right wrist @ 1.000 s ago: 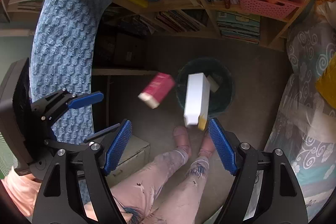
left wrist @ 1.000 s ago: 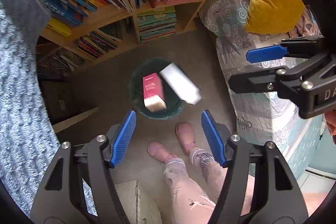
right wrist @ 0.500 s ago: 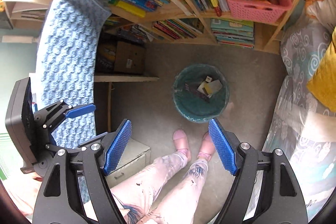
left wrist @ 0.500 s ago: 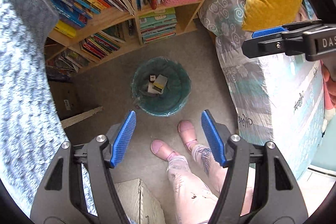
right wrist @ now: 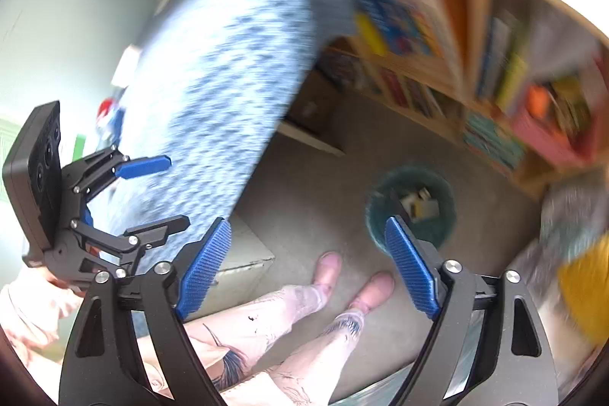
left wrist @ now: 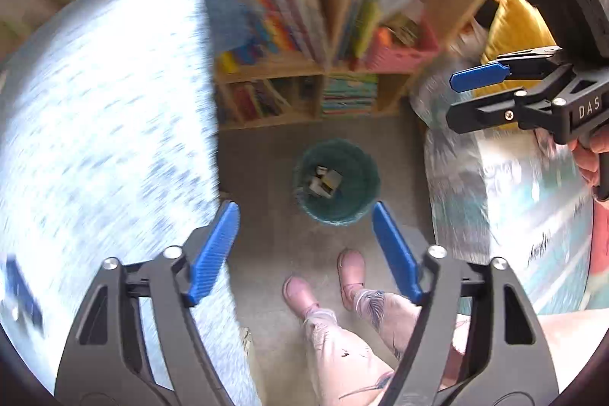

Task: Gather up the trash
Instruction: 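Move both tools back over the bed toward the white tube and small box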

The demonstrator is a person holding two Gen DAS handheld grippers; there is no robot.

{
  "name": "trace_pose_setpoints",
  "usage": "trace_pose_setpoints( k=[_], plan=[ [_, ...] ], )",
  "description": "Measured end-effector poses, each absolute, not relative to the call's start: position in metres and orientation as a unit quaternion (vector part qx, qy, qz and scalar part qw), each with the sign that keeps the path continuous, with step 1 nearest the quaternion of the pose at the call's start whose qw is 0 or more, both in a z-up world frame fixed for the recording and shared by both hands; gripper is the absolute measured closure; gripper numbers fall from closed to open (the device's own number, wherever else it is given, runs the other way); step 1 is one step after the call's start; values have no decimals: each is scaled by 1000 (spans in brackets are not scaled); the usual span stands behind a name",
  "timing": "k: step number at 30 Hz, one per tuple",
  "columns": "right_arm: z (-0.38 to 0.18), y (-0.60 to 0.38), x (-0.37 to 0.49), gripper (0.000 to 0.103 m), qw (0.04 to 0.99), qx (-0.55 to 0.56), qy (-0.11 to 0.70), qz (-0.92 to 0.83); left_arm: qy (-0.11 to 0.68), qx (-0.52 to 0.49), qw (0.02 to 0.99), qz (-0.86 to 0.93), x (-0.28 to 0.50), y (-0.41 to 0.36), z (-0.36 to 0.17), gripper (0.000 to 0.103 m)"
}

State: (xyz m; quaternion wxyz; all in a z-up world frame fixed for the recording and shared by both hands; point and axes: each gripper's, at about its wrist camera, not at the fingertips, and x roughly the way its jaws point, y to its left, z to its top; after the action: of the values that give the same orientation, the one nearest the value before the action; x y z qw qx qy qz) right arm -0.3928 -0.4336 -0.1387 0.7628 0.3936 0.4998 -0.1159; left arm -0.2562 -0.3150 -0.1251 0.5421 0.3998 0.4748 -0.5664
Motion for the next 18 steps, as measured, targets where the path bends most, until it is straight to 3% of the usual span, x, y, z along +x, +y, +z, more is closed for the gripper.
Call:
trace_pose_setpoints(
  k=[10,18],
  plan=[
    [-101,-344,-245,18,796,304,523,0,492,355,640,-471,-130,-177,-79,20],
    [-86,-252,-138,18,802,250,538,64,514,347,679,-392,-25,-70,-68,20]
  ],
)
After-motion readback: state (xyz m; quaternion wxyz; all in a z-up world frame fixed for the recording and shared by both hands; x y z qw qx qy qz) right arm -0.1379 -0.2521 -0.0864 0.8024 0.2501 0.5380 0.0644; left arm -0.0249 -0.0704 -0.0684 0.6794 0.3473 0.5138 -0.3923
